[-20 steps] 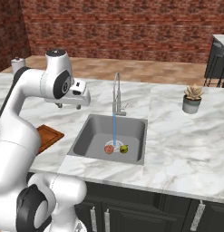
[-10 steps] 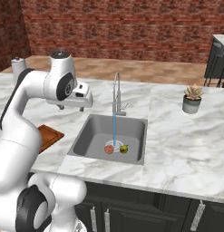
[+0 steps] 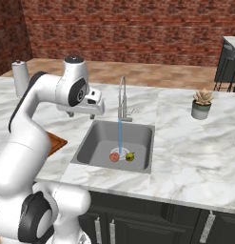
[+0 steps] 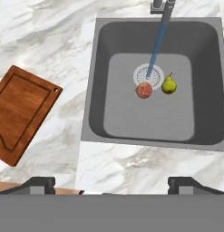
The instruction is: Pick the peach, pear from the sink and place them on the cutting board to airdry. Then turn off the sink faucet.
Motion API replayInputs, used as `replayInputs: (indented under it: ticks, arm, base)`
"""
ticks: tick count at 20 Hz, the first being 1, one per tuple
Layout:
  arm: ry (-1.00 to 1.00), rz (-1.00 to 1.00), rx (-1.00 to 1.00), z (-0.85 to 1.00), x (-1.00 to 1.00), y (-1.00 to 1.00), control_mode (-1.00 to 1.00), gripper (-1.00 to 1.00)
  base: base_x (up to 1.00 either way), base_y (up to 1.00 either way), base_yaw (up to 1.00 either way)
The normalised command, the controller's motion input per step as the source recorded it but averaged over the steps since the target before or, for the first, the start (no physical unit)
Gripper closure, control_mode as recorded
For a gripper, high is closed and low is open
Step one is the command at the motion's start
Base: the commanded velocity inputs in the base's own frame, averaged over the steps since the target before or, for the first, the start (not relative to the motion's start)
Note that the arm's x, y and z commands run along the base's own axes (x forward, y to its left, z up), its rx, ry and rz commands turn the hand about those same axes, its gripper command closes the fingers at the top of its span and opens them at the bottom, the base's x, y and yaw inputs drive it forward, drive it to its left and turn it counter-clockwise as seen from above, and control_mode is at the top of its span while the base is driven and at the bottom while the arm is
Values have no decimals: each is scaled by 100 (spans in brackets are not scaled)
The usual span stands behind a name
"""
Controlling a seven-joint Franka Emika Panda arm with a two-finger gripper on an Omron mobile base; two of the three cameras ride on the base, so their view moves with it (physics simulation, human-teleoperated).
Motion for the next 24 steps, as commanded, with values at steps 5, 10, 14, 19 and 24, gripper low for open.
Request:
replayInputs:
  ticks: [5,10,14,19,24]
  arm:
    - [3,0,0,-39,0,-18,-100,-100]
    - [4,0,0,-34,8,-5,-100,-100]
    - [3,0,-3,-22,11,-1,-100,-100]
    - [2,0,0,-24,9,-7,-100,-100]
    - [3,0,0,-27,9,-10,-100,-100]
  base:
    - [0,0,0]
    - [0,0,0]
    - [0,0,0]
    - [0,0,0]
    - [0,0,0]
